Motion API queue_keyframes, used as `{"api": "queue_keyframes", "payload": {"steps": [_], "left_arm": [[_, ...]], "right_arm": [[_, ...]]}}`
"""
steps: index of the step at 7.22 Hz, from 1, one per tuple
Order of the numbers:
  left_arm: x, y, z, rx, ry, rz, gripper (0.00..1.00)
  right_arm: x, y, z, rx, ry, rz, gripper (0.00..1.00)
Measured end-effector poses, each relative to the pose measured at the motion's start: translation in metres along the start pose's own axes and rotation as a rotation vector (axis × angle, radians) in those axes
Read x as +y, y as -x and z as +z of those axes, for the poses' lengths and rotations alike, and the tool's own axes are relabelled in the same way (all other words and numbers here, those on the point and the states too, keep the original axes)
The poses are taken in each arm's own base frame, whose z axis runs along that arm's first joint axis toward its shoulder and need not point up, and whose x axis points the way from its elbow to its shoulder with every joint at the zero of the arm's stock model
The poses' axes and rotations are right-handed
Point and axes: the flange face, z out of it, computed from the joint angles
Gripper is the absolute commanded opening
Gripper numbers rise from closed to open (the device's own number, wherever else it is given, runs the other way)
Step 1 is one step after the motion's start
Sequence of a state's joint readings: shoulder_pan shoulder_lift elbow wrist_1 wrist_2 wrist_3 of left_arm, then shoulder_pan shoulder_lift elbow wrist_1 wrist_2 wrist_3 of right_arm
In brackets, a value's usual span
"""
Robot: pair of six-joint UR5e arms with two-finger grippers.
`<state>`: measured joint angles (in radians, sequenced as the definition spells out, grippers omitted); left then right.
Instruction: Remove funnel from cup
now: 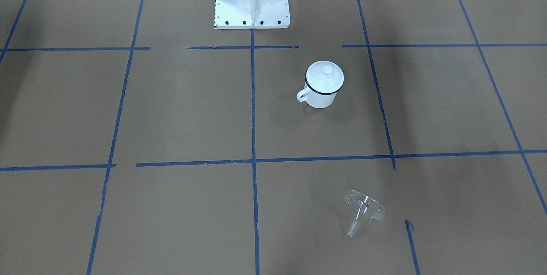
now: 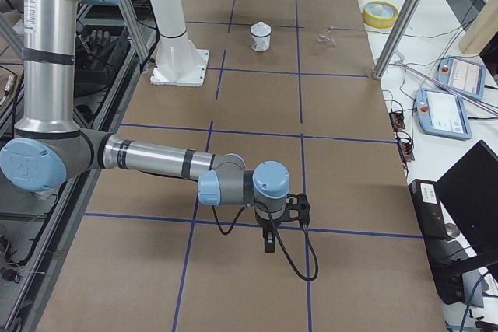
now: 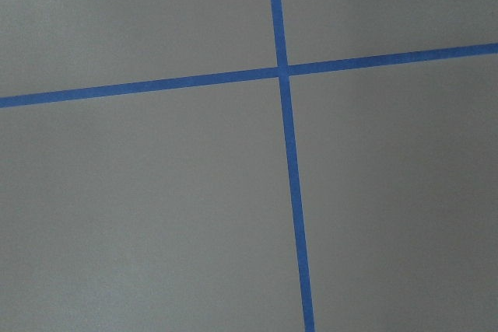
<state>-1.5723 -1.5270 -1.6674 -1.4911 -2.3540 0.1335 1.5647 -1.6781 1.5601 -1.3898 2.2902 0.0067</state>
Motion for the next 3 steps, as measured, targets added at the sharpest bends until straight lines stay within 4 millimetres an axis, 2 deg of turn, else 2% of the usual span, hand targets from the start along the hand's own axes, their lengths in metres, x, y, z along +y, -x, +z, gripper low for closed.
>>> {"api": "queue_keyframes", "payload": {"steps": [3], "left_arm": [[0.0062, 0.0046, 0.0039, -0.005, 0.009, -0.008, 1.00]], "right_arm": [[0.0000, 0.0000, 0.0000, 0.000, 0.000, -0.001, 1.00]]}}
